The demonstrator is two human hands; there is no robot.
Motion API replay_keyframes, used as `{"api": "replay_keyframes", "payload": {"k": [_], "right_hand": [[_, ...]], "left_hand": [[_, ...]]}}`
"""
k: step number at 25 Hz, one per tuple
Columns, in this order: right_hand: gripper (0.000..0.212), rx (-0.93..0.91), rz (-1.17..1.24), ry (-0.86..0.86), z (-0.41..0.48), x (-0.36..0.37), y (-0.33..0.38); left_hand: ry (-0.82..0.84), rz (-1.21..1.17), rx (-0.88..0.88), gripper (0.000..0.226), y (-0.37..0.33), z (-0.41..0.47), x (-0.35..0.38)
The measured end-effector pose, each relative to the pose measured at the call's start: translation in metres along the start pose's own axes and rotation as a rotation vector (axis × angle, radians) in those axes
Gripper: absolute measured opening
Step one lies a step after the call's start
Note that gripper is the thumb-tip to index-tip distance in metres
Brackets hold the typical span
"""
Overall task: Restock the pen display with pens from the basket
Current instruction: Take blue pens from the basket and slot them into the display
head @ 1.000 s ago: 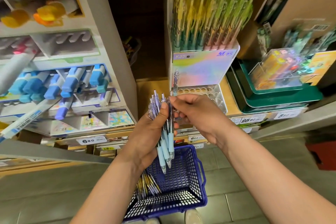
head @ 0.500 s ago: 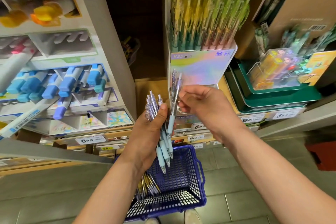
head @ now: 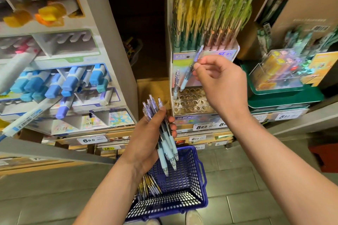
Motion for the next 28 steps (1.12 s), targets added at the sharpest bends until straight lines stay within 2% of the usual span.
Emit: {"api": "replay_keyframes", "payload": {"k": [3,6,11,15,18,20,24,28], "right_hand": [[0.010,-0.104,-0.083,0.028,-0.008,0.007,-0.003],[0.005,-0.183,-0.209,0.100,-0.016,0.015,-0.011],[0.006,-0.170,-0.328,0.179,-0.017,0.020,-0.015],[0.018,0.015,-0.340,0.233,-0.031,0.016,-0.019],[0.023,0.371,-0.105,0.525,-0.059,0.024,-0.021],[0.022,0.486,-0.057,0.620,-0.066,0.028,-0.021],[0.015,0.619,0.088,0.544,-0.061,0.029,-0.021],[0.014,0.622,0.140,0.472,-0.060,0.023,-0.018]], "left_hand": [[0.005,0.010,0.007,0.014,0.000,0.000,0.001],[-0.008,0.036,0.014,0.013,0.000,0.001,-0.001],[-0.006,0.101,0.051,0.015,0.000,0.001,-0.001],[0.011,0.116,0.090,0.019,0.000,0.003,0.000],[0.067,0.156,0.118,0.025,0.000,0.001,0.002],[0.092,0.195,0.137,0.027,0.001,-0.002,0.003],[0.081,0.191,0.134,0.023,0.002,-0.003,0.000],[0.082,0.183,0.129,0.025,0.004,-0.003,-0.003]]}}
Point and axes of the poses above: each hand's wrist, its own z-axis towards the middle knuckle, its own x-axis out of the palm, y = z × x, the point moved 4 cm from there along z, towards the middle knuckle, and after that the axes turned 14 degrees about -y, right-handed, at the moved point
